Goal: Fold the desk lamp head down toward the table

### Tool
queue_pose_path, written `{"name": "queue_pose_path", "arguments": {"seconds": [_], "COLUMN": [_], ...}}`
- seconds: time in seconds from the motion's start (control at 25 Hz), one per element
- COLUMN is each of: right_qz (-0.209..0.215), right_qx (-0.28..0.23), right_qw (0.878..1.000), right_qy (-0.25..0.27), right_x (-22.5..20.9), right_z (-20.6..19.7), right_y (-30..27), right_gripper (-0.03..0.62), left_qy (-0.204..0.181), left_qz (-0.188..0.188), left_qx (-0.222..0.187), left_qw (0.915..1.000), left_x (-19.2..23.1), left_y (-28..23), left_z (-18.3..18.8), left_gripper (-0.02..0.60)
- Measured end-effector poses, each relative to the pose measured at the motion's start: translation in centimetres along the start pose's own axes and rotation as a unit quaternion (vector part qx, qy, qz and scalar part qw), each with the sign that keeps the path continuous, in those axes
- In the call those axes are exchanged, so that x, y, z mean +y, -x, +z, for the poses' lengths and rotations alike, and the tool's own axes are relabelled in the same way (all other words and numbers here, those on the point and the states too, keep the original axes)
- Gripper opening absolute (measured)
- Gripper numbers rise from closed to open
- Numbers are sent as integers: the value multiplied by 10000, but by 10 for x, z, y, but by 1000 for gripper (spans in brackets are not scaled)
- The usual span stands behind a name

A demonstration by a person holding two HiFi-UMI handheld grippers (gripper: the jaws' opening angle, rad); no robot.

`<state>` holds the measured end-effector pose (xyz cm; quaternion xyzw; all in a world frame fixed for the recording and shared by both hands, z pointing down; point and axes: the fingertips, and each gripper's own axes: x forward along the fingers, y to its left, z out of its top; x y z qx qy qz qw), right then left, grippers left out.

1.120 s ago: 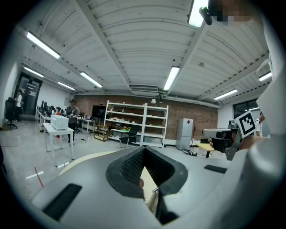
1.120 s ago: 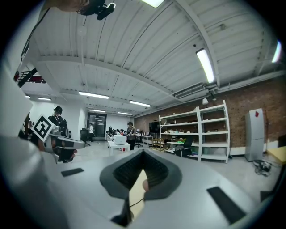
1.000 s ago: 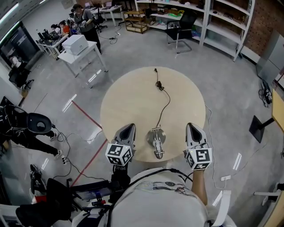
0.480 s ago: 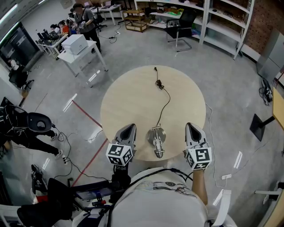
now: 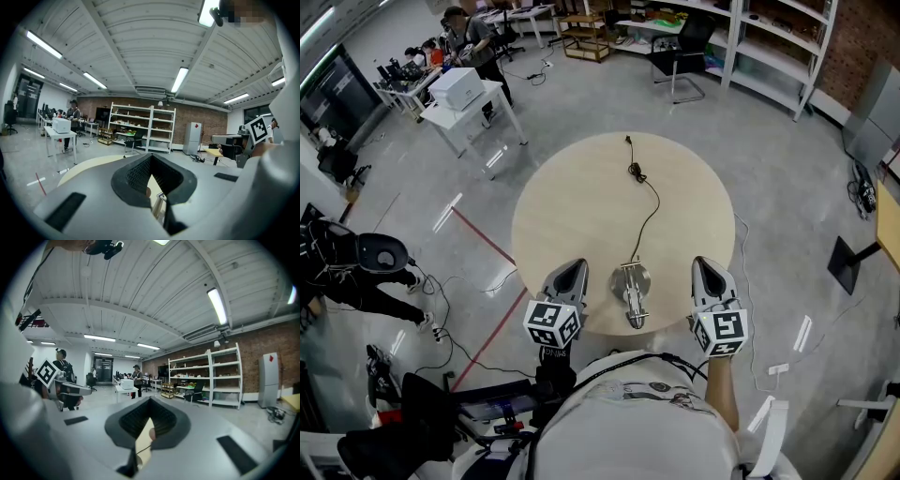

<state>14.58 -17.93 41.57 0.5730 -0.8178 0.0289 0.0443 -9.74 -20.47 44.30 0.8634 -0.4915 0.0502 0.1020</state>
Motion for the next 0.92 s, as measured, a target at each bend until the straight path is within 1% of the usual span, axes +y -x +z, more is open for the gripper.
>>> {"name": "queue_pose_path", "arguments": {"seconds": [0.92], "right_qz": [107], "right_qx": [10], "right_qw": [9999], "right_qy": [27], "right_x": [6], "right_z": [1], "right_y": [1], "right_gripper": [3], "left_qy": [20], "left_qz": [-66], "left_qx": [84], "left_qw": [9999], "left_x": [-2], "left_y": [4], "left_z": [-6], "left_gripper": [0]}}
